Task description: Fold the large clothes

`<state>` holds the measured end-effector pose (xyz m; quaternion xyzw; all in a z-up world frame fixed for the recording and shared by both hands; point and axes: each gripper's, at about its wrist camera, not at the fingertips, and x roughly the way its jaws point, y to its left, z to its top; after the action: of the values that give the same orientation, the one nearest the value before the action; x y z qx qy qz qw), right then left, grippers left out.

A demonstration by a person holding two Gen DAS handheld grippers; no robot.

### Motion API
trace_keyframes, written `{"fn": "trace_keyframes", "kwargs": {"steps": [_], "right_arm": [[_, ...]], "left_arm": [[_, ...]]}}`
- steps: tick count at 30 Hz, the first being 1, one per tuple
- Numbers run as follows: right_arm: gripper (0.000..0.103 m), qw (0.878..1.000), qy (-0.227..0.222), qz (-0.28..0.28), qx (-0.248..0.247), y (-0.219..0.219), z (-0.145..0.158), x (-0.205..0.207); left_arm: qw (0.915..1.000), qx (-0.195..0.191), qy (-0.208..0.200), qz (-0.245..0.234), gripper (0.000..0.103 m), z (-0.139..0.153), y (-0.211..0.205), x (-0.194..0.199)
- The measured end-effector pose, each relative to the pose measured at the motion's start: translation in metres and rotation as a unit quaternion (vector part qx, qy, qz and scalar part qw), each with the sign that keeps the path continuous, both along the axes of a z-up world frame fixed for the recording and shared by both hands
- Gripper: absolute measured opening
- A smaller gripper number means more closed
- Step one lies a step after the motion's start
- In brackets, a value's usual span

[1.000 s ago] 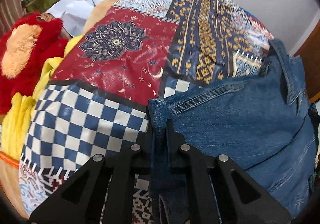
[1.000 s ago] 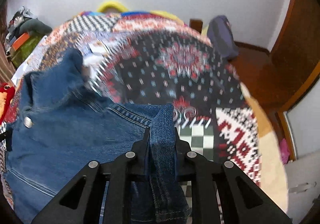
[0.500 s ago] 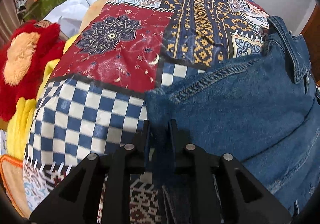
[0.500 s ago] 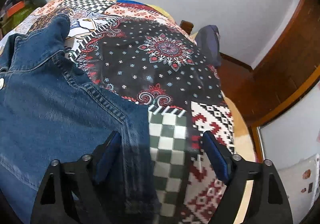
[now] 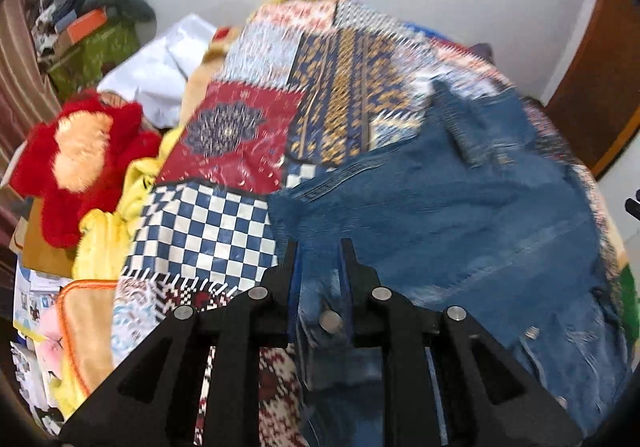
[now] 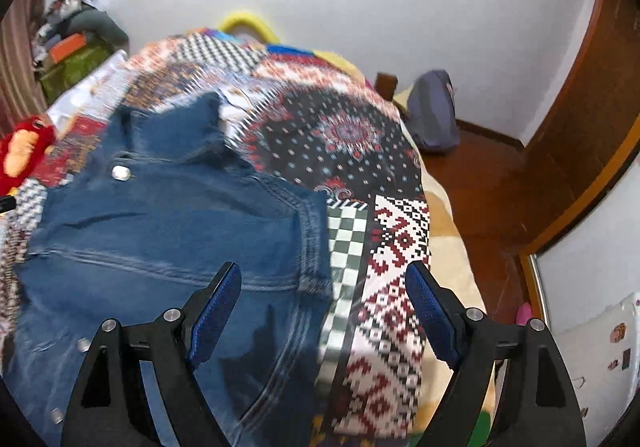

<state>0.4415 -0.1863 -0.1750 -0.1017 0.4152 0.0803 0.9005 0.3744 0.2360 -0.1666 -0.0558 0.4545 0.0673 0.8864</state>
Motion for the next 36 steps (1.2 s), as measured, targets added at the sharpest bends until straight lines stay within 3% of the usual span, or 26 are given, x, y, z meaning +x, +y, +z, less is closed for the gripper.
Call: {"fn": "trace_keyframes", "kwargs": {"steps": [7,11,13,21,27,32,36], "right_arm": [[0.084,0.999,-0.032,0.022,0.031,0.001,0.045,-0.072],[0.093,0.997,-0.049,0.037,0.051,0.001,0.056,-0.114],[0.093,0.996,-0.053,0.038,0.06,-0.001,0.057,-0.134],[0.093,0.997,-0.008,0.037,0.065,-0.015,0.026,-0.198],[0.093,0.996,0.045,0.008,0.07,-0.032,-0.014,-0.228],[0.093,0.988,0.093,-0.027,0.119,-0.051,-0.042,-0.243],[0.093,0.979,0.103,-0.053,0.17,-0.065,-0.054,-0.251]], "left_arm": [[0.9981,-0.012,-0.05,-0.034,0.021,0.046,-0.029,-0.061],[0.997,-0.01,-0.064,-0.042,0.044,0.051,-0.044,-0.099],[0.997,-0.007,-0.063,-0.044,0.049,0.046,-0.049,-0.117],[0.9987,-0.049,-0.009,-0.013,0.053,-0.005,-0.053,-0.177],[0.9937,-0.103,0.04,0.016,0.053,-0.045,-0.05,-0.209],[0.9877,-0.144,0.058,0.022,0.054,-0.063,-0.053,-0.224],[0.9864,-0.148,0.062,0.034,0.054,-0.072,-0.057,-0.23]]}}
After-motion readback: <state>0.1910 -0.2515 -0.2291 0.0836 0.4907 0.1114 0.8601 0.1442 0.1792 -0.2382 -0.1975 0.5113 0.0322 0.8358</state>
